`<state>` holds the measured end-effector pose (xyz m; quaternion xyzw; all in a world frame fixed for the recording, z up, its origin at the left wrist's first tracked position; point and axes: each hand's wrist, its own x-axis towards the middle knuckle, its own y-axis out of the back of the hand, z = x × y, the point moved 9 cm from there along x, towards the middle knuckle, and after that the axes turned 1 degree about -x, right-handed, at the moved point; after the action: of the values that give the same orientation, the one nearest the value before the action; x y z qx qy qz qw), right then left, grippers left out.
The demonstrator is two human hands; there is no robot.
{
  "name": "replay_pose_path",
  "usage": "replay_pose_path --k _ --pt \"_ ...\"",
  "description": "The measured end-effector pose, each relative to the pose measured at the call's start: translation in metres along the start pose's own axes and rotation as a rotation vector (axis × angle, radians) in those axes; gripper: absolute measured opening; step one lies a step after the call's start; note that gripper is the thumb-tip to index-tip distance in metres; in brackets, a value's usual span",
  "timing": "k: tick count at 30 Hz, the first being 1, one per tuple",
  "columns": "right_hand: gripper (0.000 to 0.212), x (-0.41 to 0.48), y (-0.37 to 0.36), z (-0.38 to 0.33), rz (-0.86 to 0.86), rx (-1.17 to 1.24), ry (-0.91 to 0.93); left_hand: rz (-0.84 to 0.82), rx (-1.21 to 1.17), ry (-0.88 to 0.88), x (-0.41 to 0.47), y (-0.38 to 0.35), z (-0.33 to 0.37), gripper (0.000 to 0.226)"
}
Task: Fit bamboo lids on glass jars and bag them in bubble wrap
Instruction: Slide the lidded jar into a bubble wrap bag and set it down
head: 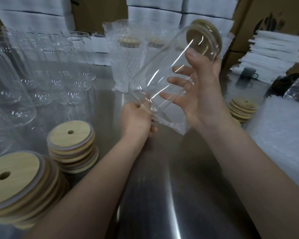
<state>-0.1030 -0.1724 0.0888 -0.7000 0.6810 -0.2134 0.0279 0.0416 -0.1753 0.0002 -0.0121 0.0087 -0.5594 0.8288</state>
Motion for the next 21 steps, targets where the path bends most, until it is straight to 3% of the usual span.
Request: replay_pose_path --k 5,14,21 --pt "0.090 0.004 0.008 -0.007 -0.009 -0.072 0.042 -0.008 -0.156 0.039 0.005 0.000 -0.001 0.036" --pt "0.087 0.013 0.021 -0.010 -0.013 -0.144 0.081 -0.010 -0.215 0.050 0.010 0.005 -0.003 0.033" --pt "0.080 0.010 0.020 -0.018 -0.026 -0.399 0.229 0.010 -0.184 -0.027 0.009 0.011 0.009 0.029"
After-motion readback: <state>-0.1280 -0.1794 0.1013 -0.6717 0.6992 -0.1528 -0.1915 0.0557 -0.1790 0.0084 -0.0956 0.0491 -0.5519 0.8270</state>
